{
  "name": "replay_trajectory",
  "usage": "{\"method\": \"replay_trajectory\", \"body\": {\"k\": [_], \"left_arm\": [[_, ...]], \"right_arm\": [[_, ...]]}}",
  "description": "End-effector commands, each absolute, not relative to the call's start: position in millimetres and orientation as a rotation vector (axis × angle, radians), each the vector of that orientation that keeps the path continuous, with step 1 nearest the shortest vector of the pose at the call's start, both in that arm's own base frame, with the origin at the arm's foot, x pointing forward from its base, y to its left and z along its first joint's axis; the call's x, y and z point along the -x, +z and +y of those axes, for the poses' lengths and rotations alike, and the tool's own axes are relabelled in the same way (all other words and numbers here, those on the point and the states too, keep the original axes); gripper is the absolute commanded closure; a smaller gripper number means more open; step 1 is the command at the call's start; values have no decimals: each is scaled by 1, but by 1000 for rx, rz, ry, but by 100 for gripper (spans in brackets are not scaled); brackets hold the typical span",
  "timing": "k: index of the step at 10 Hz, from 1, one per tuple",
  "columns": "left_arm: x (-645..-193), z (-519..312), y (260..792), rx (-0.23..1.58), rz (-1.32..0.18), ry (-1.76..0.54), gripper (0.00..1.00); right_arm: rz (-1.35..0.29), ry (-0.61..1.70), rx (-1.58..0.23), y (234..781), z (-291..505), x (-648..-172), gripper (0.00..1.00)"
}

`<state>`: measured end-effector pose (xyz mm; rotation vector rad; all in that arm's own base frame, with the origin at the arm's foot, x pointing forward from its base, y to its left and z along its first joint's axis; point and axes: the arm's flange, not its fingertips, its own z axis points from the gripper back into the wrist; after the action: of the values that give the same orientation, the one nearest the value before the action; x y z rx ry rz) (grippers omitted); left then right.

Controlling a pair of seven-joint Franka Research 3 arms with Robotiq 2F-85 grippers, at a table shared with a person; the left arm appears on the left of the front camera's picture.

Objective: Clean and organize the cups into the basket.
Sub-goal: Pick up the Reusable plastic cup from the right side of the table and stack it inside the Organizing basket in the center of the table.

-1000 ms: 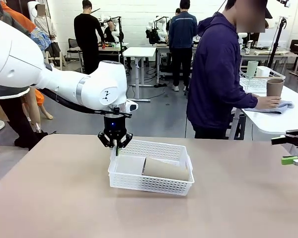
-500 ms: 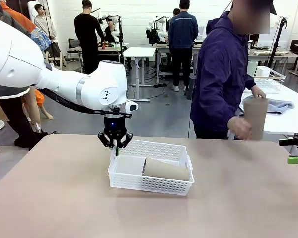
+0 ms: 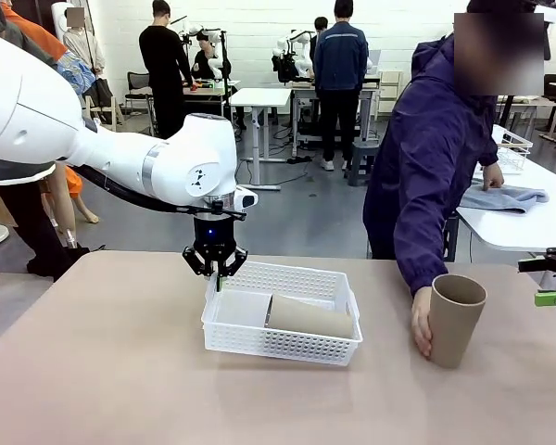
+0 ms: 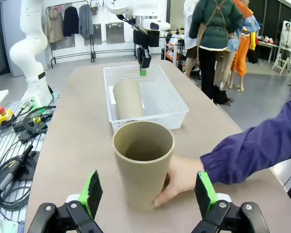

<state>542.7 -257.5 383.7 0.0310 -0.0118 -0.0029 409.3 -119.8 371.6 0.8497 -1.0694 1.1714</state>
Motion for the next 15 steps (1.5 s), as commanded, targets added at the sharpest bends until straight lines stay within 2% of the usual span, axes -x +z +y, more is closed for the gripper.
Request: {"method": "replay_trajectory", "body": {"k": [1,10,15], "left_arm": [[-542,-257,385,-33,-14,-6,100],[-542,-257,385,-33,-14,-6,100],[-542,-257,385,-33,-14,-6,100]], "right_arm": [[-1065,1179,-848,372,-118,-406,0],[-1070,1171,-849,372,-120,-409,0],[-890,1256,-937,290,-103,-425,0]]}}
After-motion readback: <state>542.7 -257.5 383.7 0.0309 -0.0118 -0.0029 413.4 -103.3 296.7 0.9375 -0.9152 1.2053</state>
